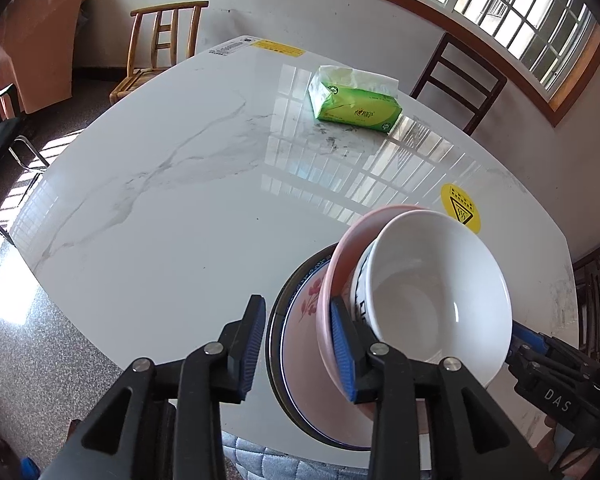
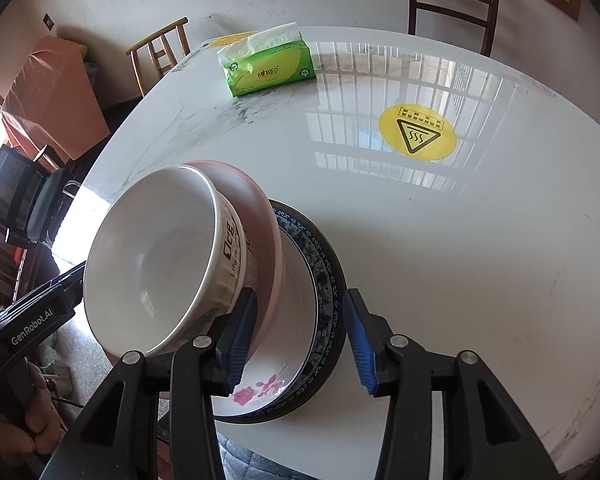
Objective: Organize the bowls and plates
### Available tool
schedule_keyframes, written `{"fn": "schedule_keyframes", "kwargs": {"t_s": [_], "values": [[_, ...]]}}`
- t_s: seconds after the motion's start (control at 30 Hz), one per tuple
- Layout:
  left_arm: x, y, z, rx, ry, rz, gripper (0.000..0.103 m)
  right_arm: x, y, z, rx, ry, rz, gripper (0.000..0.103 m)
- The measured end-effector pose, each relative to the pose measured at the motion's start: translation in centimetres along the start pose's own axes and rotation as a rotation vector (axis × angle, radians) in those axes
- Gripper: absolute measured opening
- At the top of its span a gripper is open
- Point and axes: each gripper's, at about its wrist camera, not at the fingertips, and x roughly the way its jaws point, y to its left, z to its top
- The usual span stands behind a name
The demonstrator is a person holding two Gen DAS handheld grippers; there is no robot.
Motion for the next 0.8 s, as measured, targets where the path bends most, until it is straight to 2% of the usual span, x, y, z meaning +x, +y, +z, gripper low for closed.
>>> {"fn": "schedule_keyframes", "kwargs": {"t_s": [0.17, 0.37, 0.47, 0.8], "values": [[-1.5, -0.2, -0.8, 0.034, -0.042, 0.038, 0.043, -1.0, -0.5, -0.6, -0.015, -0.041, -0.013, 0.065], [-3.2, -0.2, -2.3, 0.036, -0.075, 0.077, 0.046, -2.5, -0.9, -1.8, -0.038, -0.117, -0.053, 0.08], [-4.1, -0.2, -3.2, 0.029, -0.087, 0.087, 0.052, -3.2, -1.0, -2.8, -0.047, -0.137, -0.05, 0.088], [-5.9, -1.0, -7.3, 0.022, -0.104, 0.129, 0.058, -4.4, -1.1, -6.3, -0.042, -0.171, -0.023, 0.1]]}}
